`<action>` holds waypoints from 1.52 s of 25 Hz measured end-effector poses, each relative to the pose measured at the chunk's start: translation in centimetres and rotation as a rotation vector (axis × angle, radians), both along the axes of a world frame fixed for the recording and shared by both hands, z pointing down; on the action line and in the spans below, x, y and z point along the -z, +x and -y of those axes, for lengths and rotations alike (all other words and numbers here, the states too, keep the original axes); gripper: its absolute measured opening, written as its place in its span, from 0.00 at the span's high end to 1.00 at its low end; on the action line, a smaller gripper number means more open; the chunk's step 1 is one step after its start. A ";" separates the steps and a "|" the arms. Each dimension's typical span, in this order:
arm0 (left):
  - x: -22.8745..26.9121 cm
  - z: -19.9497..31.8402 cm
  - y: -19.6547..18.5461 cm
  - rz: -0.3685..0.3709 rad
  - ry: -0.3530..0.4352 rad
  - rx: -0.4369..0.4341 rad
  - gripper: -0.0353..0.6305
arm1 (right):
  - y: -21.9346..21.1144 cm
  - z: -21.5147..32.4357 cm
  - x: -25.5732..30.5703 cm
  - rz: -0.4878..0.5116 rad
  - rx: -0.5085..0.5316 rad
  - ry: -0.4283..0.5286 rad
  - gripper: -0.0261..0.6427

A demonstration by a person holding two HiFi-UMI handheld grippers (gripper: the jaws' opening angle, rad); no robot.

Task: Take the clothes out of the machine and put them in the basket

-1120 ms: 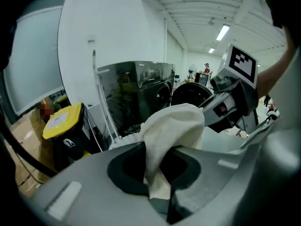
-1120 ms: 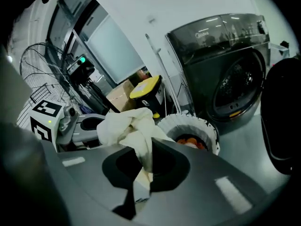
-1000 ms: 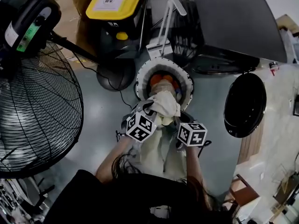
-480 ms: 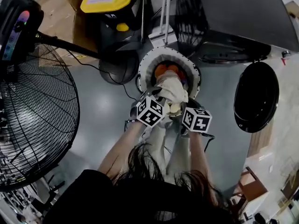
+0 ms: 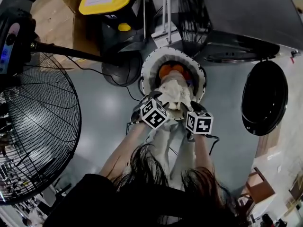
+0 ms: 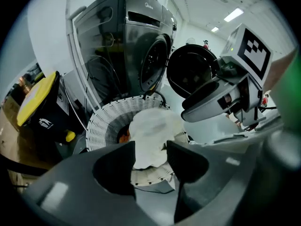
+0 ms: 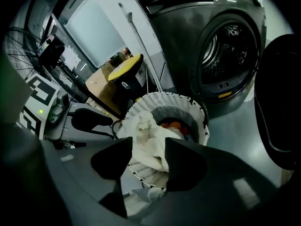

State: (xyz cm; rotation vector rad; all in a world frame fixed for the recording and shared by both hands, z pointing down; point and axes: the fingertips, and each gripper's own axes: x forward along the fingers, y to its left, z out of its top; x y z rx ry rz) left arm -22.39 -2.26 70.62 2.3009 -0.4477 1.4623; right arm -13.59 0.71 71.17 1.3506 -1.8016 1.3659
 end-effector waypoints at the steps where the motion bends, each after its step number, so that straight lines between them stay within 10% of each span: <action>1: -0.2 -0.3 0.0 -0.003 -0.010 0.000 0.65 | -0.1 -0.1 -0.1 0.012 0.002 0.002 0.59; 38: 23.1 -1.4 -0.5 -0.411 0.209 0.135 0.71 | -0.5 0.2 27.1 0.029 0.106 0.493 0.78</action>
